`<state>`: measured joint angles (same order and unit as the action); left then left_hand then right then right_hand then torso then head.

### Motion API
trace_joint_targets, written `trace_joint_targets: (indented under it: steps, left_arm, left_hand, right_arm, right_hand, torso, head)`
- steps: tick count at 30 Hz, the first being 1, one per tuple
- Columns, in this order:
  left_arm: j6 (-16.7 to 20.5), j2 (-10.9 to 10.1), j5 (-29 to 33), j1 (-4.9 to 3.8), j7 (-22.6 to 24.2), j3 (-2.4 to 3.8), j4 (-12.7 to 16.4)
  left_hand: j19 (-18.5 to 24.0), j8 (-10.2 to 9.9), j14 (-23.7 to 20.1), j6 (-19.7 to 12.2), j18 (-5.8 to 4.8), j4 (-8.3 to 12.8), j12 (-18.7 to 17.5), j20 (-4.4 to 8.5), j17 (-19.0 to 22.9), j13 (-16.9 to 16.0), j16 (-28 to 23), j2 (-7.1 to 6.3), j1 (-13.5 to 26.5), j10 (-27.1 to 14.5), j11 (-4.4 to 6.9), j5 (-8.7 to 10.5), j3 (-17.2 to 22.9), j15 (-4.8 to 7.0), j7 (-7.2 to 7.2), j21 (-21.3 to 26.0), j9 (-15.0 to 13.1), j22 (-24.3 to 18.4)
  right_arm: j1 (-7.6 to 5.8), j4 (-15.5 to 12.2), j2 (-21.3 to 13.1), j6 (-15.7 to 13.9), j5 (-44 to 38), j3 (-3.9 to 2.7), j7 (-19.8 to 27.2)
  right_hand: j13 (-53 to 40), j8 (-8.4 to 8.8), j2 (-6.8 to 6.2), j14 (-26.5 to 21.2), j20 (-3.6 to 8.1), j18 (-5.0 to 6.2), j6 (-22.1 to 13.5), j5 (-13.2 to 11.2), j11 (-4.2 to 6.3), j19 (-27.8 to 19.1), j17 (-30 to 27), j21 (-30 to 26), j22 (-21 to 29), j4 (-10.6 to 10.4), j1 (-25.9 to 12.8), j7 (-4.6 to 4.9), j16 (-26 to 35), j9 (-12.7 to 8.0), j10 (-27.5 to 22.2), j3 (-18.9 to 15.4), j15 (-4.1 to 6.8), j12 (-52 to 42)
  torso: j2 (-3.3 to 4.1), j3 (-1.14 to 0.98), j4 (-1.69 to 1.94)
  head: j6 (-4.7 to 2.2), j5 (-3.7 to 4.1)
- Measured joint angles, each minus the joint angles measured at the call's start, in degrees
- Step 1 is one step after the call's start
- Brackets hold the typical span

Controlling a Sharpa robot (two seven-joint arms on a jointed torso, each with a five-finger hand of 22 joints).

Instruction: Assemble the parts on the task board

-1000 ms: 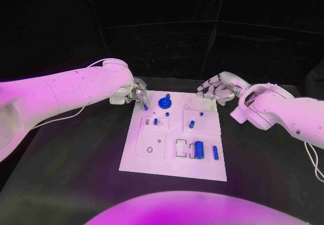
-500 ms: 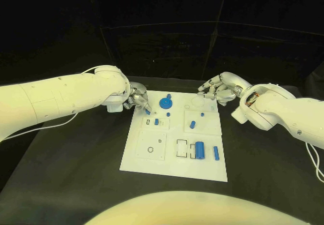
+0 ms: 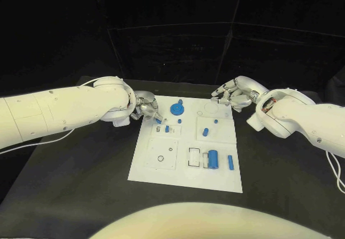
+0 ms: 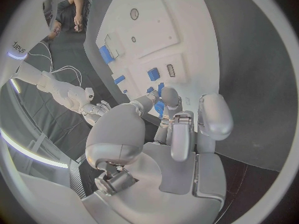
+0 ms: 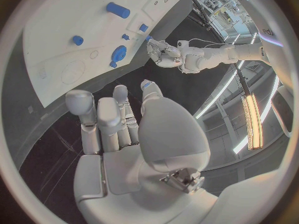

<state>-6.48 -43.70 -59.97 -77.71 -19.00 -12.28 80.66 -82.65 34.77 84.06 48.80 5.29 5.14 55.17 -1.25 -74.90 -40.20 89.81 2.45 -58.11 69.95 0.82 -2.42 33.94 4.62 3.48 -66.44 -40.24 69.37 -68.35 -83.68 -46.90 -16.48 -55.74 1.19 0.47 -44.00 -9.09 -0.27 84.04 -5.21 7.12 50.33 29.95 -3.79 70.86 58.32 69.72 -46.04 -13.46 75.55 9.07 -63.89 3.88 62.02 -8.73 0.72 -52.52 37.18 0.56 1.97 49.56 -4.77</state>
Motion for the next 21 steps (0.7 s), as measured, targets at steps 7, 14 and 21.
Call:
trace_joint_targets:
  steps: [7,14,21]
  left_arm:
    - [1.11,-0.13,-1.63,0.48,0.00,-0.05,0.61]
    - [1.24,0.09,-3.53,0.91,0.00,-0.13,0.49]
    - [0.45,0.21,-4.88,1.53,-0.02,-0.22,0.27]
  left_hand:
    - [0.00,0.19,0.00,0.00,0.00,0.00,0.03,0.00,0.00,-0.08,0.00,-0.27,-0.14,0.02,0.01,0.05,0.00,0.00,0.00,0.00,-0.05,0.00]
    - [0.00,0.18,0.00,-0.07,0.00,-0.02,0.03,0.00,0.00,-0.06,0.00,-0.26,-0.15,0.18,0.02,-0.18,0.03,0.00,0.08,0.00,-0.15,-0.01]
    - [0.00,0.36,0.00,0.12,0.00,0.03,0.03,0.00,0.00,0.18,0.00,-0.25,-0.16,0.19,0.01,-0.18,0.50,0.00,-0.11,0.00,-0.16,0.05]
  right_arm:
    - [0.01,0.07,0.05,0.02,0.00,0.01,0.04]
    - [0.02,0.12,0.09,0.02,0.00,0.01,0.11]
    - [0.03,0.12,0.18,0.02,0.00,0.01,0.20]
  right_hand:
    - [0.00,0.00,0.00,0.00,0.00,0.00,0.00,0.00,0.00,0.00,0.00,0.00,0.00,0.00,0.00,0.00,0.00,0.00,0.00,0.00,0.00,0.00]
    - [0.13,0.00,0.00,0.00,0.00,0.00,0.00,0.00,0.00,0.00,0.00,0.00,0.00,0.00,0.00,0.00,0.00,0.00,0.00,0.00,0.00,0.00]
    - [0.12,0.00,0.00,0.00,0.00,0.00,0.00,0.00,0.00,0.00,0.00,0.00,0.00,0.00,0.00,0.00,0.00,0.00,0.00,0.00,0.00,0.00]
  torso:
    - [0.03,0.01,-0.03]
    - [0.05,-0.03,-0.14]
    - [0.03,-0.06,-0.13]
  head:
    - [0.13,-0.11]
    - [0.33,-0.03]
    - [0.31,0.09]
